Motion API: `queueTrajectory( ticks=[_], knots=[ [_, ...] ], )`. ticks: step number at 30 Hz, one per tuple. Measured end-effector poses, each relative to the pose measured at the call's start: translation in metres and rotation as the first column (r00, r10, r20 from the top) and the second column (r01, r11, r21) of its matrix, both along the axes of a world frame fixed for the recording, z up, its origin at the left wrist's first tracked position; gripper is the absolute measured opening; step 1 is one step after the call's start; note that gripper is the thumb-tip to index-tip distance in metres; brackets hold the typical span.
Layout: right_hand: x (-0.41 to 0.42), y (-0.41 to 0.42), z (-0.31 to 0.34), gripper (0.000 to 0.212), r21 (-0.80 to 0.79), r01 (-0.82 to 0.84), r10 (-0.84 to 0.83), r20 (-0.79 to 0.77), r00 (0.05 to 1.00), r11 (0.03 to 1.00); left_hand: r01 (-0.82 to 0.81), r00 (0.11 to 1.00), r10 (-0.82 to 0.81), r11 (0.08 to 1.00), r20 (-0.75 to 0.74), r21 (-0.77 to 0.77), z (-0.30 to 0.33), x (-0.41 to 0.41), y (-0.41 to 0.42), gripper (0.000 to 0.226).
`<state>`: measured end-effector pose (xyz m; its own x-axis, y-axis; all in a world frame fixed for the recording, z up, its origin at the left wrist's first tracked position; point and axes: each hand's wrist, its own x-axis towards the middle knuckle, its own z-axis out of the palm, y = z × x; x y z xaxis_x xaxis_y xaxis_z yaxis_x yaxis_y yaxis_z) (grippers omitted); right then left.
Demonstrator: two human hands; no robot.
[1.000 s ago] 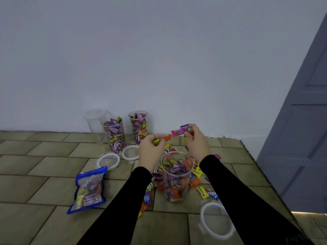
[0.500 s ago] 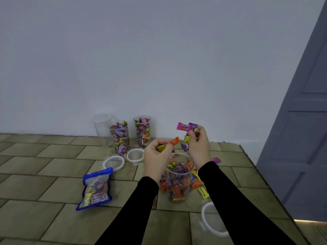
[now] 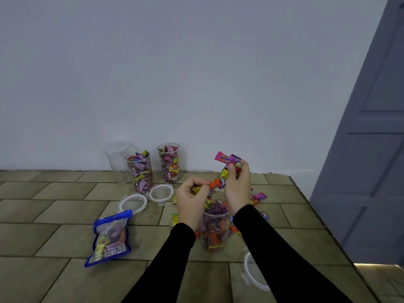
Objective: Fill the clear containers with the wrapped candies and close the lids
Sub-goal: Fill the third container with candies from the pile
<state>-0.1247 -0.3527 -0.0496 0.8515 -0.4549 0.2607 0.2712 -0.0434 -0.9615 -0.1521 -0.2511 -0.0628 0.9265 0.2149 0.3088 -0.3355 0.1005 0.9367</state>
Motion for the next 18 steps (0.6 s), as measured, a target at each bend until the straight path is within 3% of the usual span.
queueTrajectory(
  ticks=[9, 18],
  knots=[
    [0.001, 0.0, -0.002, 0.024, -0.037, 0.028, -0.027, 0.017, 0.999, 0.999, 0.093, 0.994, -0.095, 0.995, 0.052, 0.04, -0.003, 0.004, -0.004, 0.012],
    [-0.001, 0.001, -0.002, 0.023, -0.028, 0.03, -0.029, 0.029, 0.999, 0.999, 0.204, 0.972, -0.216, 0.971, 0.097, 0.122, -0.012, 0.004, 0.002, 0.038]
  ],
)
